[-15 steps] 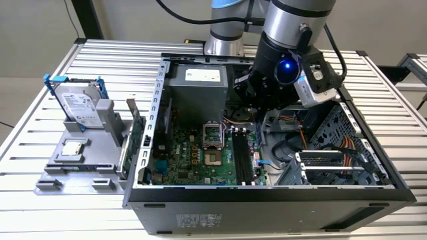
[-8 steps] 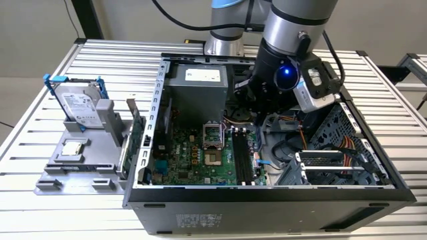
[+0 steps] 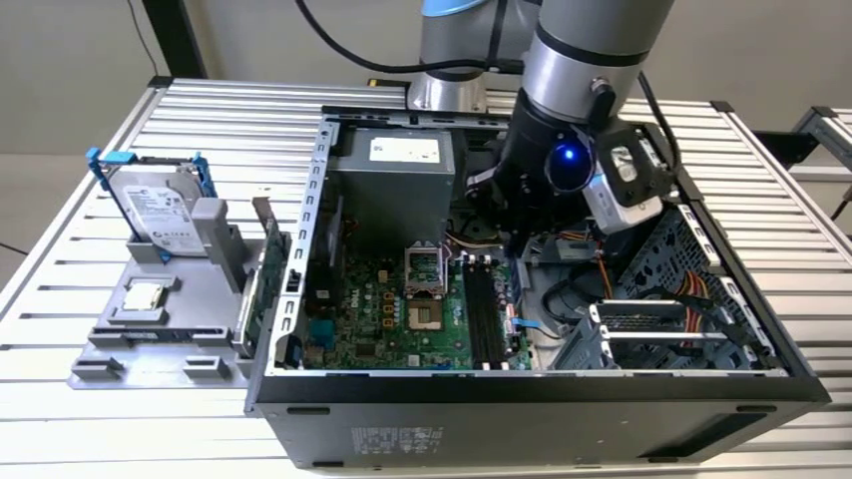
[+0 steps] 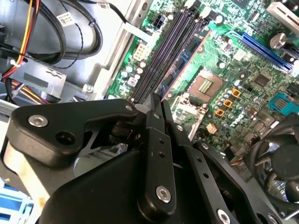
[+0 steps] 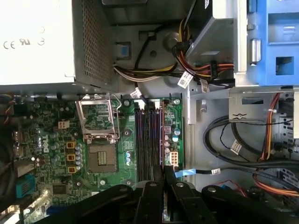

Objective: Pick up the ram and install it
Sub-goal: 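Insert the ram into the slot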

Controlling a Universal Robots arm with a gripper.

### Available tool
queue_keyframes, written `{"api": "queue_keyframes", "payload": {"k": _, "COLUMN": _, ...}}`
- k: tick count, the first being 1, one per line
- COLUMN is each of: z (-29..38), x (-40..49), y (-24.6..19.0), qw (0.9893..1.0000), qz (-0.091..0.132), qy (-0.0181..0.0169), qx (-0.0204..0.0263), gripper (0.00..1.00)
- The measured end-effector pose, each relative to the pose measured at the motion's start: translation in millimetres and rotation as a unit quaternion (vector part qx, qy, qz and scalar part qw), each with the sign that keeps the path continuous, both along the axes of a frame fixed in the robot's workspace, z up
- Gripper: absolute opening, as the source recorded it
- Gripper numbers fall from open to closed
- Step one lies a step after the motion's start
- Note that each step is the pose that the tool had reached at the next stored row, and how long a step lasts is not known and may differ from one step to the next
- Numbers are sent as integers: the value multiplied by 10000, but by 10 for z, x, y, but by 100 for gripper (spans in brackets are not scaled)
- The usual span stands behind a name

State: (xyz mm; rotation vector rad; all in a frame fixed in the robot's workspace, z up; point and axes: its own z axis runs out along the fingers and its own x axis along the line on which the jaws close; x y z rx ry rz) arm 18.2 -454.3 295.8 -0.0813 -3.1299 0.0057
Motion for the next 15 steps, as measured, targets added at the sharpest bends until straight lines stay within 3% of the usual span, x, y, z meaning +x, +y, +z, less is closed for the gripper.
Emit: {"api": "queue_keyframes", "payload": {"k": 15, "z": -257, "x": 27, "y": 0, "qw": 10000, "qz": 13, "qy": 0, "qx": -2, "gripper": 0}}
